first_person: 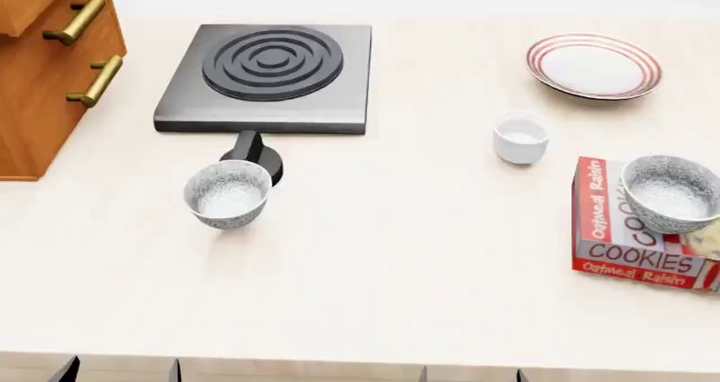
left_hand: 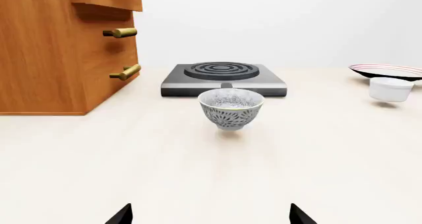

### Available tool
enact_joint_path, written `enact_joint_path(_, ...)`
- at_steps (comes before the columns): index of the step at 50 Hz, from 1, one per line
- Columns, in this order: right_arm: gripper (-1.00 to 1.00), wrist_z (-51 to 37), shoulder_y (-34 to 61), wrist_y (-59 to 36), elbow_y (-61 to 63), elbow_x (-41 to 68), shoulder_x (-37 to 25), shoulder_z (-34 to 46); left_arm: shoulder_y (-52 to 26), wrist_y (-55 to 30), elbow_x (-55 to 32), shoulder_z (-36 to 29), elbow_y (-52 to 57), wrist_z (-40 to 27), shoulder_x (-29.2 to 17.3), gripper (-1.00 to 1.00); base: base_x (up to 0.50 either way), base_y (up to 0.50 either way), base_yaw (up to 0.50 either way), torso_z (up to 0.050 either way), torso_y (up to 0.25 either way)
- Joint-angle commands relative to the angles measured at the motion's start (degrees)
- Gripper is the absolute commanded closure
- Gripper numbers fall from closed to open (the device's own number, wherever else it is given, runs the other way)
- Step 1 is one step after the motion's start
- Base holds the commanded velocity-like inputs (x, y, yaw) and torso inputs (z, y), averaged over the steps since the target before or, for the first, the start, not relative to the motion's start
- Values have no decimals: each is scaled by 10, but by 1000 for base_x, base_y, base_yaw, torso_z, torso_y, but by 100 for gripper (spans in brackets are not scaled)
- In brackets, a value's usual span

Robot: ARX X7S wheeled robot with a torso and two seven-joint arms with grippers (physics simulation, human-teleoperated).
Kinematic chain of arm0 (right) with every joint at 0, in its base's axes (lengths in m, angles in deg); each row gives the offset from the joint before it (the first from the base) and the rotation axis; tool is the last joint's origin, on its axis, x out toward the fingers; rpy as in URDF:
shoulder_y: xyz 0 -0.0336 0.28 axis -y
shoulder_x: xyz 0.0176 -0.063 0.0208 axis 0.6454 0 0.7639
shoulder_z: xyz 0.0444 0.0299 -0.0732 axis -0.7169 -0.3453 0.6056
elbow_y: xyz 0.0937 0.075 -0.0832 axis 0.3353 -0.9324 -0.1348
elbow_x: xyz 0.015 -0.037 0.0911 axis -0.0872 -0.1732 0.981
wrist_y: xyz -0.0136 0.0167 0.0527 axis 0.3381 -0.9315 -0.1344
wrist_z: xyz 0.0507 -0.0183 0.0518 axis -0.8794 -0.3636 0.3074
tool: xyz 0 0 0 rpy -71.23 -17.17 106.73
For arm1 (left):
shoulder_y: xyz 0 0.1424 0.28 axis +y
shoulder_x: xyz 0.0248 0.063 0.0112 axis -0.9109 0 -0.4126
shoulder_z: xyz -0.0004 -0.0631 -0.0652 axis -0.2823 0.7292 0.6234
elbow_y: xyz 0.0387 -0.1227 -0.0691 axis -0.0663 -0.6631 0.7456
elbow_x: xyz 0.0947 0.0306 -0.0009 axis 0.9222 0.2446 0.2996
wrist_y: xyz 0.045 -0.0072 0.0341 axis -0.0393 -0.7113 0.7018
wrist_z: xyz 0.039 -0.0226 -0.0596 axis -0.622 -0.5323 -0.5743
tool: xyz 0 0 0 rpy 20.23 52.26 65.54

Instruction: Pick the akita bowl on the cookies box and place it on the plate.

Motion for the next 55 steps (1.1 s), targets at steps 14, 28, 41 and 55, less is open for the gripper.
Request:
enact_joint_path(14,-100,-33,3,5,-9,40,-28,30,-5,6,-23,-35,-9,-37,-29,-100,0,0,0,0,0)
enact_joint_path(28,-100,-64,-37,-22,192,26,-53,41,10,-62,-53,-40,190,-45,-56,-100,210,0,0,0,0)
enact_joint_path(41,-100,-79,-26,-156,393,105,-81,-7,1,-172,-109,-15,362,-61,-79,-100,500,0,0,0,0)
enact_joint_path(55,-100,-85,-44,-129,413,95,-94,-2,0,-167,-120,-5,367,-72,-88,-100,500,0,0,0,0)
